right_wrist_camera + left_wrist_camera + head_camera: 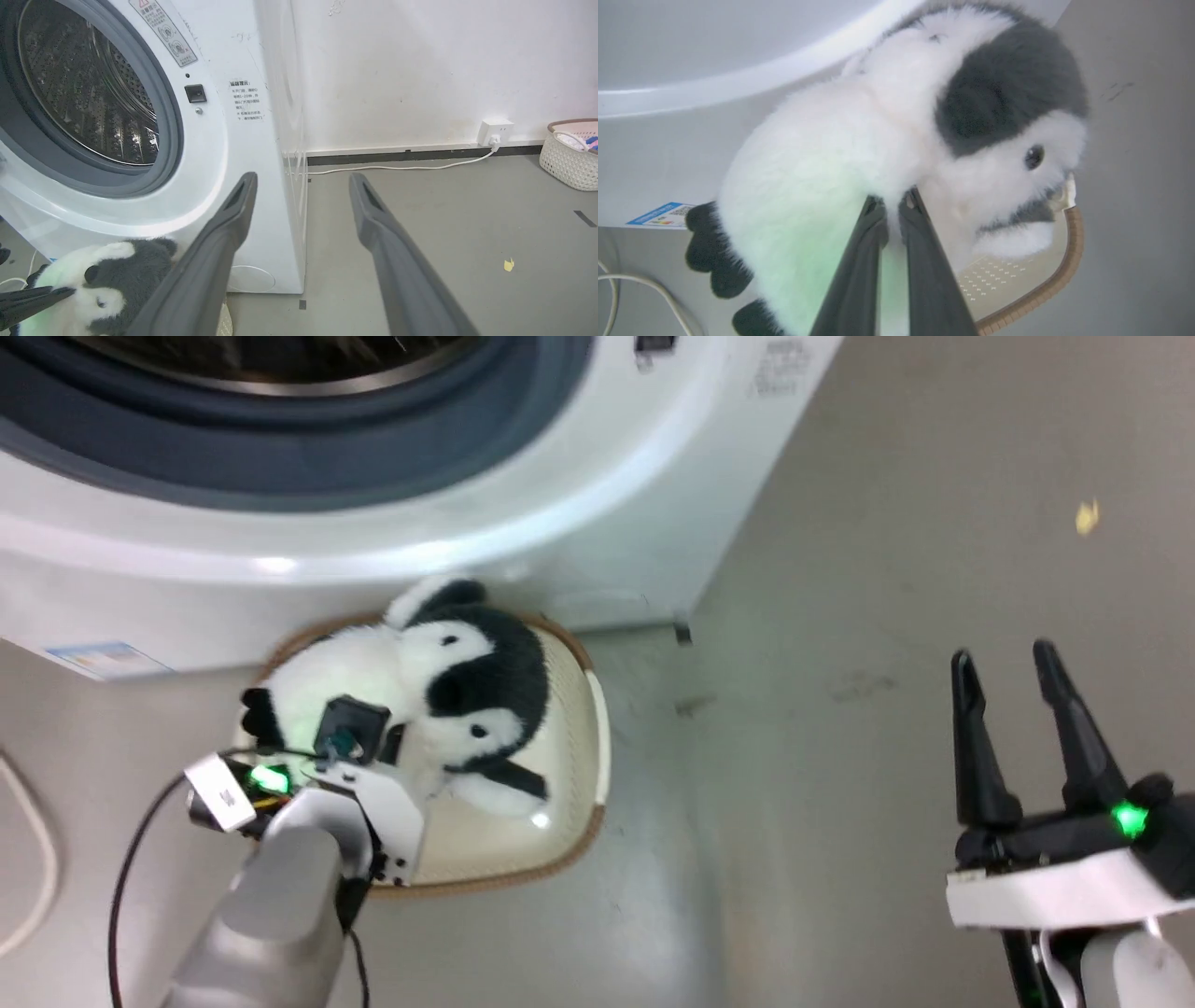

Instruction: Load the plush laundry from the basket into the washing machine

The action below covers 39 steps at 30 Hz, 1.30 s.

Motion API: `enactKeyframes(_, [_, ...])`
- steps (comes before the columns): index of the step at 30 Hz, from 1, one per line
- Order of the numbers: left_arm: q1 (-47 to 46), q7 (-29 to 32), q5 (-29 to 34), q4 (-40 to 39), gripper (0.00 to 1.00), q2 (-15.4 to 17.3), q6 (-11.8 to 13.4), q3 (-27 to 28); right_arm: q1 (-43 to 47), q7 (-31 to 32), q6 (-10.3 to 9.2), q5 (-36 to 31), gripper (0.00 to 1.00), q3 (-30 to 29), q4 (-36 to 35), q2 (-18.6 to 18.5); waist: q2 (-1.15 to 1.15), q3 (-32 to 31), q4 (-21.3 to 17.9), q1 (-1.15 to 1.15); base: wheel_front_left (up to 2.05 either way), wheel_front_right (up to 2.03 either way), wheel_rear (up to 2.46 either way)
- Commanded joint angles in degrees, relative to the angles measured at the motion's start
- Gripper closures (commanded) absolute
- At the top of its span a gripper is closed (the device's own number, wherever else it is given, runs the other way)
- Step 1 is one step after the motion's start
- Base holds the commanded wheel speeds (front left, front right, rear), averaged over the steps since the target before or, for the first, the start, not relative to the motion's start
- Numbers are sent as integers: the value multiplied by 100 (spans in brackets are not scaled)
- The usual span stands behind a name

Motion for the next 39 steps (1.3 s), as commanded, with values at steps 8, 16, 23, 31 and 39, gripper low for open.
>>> enactKeyframes(8, [878, -197, -75, -1477, 100, -1, 331, 131, 352, -24, -5, -147, 0, -25, -11, -3, 0, -1050, 414, 1, 0, 0, 0])
enactKeyframes(16, [1673, -199, 23, -3543, 100, 157, 701, 376, 538, -24, -5, -182, 0, -16, -34, -3, 0, -1269, 487, 1, 0, 0, 0])
enactKeyframes(23, [1762, -200, 113, -4707, 100, 381, 893, 604, 512, -24, -5, -135, 0, 28, -110, -3, 0, -1032, 351, 1, 0, 0, 0])
enactKeyframes(31, [917, 357, 280, -5190, 100, 730, 994, 771, 219, -24, -5, 27, 0, 85, -180, -3, 0, -158, -65, 1, 0, 0, 0])
enactKeyframes(39, [-1219, 1268, 508, -4592, 100, 1407, 664, 952, -288, -24, -5, 444, 0, 224, -101, -3, 0, 1044, -778, 1, 0, 0, 0])
